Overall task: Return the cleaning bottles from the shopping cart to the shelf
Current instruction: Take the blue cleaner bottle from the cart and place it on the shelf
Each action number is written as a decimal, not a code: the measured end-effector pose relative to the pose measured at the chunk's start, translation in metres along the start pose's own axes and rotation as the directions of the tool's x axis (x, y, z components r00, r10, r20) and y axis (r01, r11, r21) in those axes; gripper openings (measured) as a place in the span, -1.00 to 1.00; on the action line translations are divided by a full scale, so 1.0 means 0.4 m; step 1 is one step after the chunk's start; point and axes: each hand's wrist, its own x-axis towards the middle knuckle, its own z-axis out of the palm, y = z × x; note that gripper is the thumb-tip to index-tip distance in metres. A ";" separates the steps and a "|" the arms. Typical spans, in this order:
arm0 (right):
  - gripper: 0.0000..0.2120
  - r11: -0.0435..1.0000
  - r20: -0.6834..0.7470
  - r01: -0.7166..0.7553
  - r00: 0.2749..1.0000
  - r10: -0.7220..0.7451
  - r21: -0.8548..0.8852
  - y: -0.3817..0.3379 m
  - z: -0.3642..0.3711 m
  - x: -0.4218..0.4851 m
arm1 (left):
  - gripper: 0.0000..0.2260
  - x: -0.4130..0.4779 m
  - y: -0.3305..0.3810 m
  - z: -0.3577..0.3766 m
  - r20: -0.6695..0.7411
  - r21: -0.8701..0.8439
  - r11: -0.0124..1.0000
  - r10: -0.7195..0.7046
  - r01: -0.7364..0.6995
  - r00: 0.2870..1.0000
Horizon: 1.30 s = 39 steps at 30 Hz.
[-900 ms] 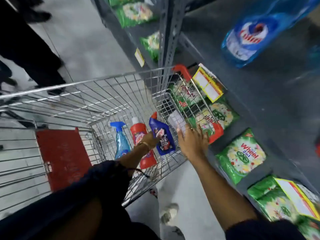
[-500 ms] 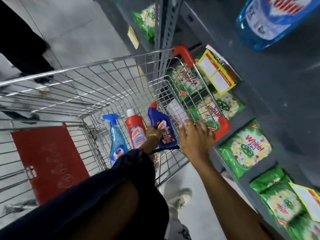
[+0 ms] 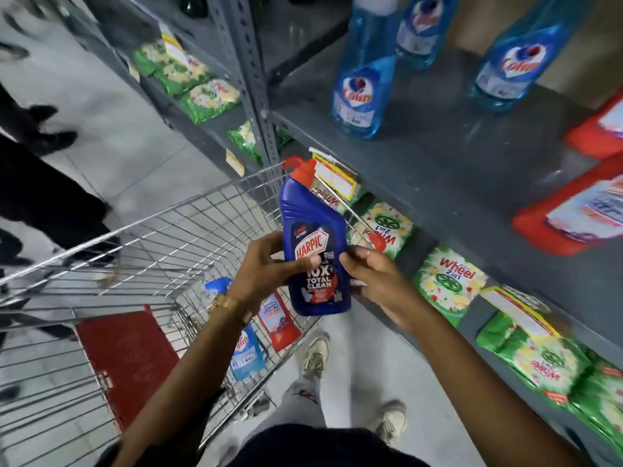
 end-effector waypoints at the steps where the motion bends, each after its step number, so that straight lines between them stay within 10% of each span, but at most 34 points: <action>1: -0.74 0.999 -0.007 0.014 1.000 -0.014 0.044 -0.011 -0.015 -0.049 | -0.55 -0.037 0.032 0.012 0.038 0.008 1.000 0.023 -0.023 0.999; 15: -0.75 0.948 -0.415 0.239 0.900 -0.135 0.211 0.095 -0.299 -0.574 | -0.86 -0.272 0.098 0.451 0.472 -0.022 0.997 0.070 -0.068 0.879; 19: -0.72 0.915 -0.569 0.395 0.773 -0.281 0.085 0.102 -0.392 -0.684 | -0.81 -0.308 0.137 0.621 0.558 -0.040 0.968 0.227 -0.247 0.798; 26: -0.72 0.813 -0.795 0.549 0.396 -0.460 -0.197 0.096 -0.677 -0.851 | -0.79 -0.329 0.240 1.032 0.685 -0.143 0.722 0.566 -0.677 0.459; 39: -0.64 0.837 -0.905 0.494 0.201 -0.374 -0.236 0.167 -0.866 -0.884 | -0.77 -0.273 0.158 1.308 0.692 -0.114 0.718 0.553 -0.686 0.464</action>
